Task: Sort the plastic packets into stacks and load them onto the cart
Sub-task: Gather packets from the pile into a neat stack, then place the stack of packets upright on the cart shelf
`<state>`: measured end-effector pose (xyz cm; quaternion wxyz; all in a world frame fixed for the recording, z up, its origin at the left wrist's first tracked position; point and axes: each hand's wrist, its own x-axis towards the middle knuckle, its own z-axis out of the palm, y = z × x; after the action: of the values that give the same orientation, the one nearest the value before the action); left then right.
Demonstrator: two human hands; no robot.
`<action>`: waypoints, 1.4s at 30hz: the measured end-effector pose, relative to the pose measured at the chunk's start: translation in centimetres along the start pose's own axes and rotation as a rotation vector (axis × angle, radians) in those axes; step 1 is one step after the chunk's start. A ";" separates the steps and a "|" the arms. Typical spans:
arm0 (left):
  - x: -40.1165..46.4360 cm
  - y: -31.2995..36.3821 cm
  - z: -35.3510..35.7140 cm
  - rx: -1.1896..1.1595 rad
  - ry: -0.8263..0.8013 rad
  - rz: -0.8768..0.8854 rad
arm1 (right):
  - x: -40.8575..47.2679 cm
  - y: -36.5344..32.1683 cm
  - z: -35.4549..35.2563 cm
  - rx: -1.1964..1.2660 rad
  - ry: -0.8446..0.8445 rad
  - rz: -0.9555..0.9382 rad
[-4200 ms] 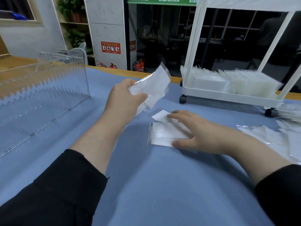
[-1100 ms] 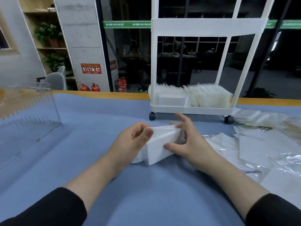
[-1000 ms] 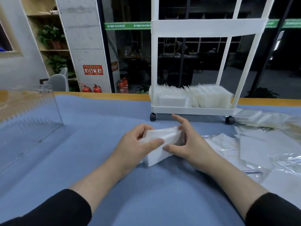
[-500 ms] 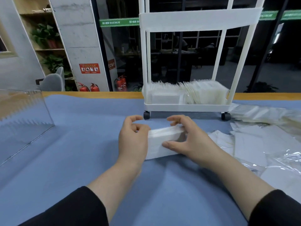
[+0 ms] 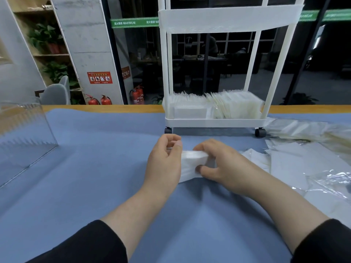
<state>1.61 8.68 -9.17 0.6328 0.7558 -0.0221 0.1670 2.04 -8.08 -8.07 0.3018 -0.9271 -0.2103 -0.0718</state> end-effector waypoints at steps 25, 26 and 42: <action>1.7 -0.8 -2.7 0.174 -0.487 0.025 | -0.6 0.0 -2.3 -0.103 0.054 0.173; 1.7 -0.7 -2.7 0.175 -0.481 0.038 | -0.7 -0.4 -2.5 -0.151 0.049 0.135; 2.7 3.6 -0.7 0.028 -0.459 0.192 | 0.9 -4.3 -11.1 -0.482 -0.155 0.081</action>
<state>3.16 9.11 -4.93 0.5818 0.7771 -0.2348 0.0506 0.97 -11.19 3.41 0.0578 -0.9827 -0.1724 -0.0362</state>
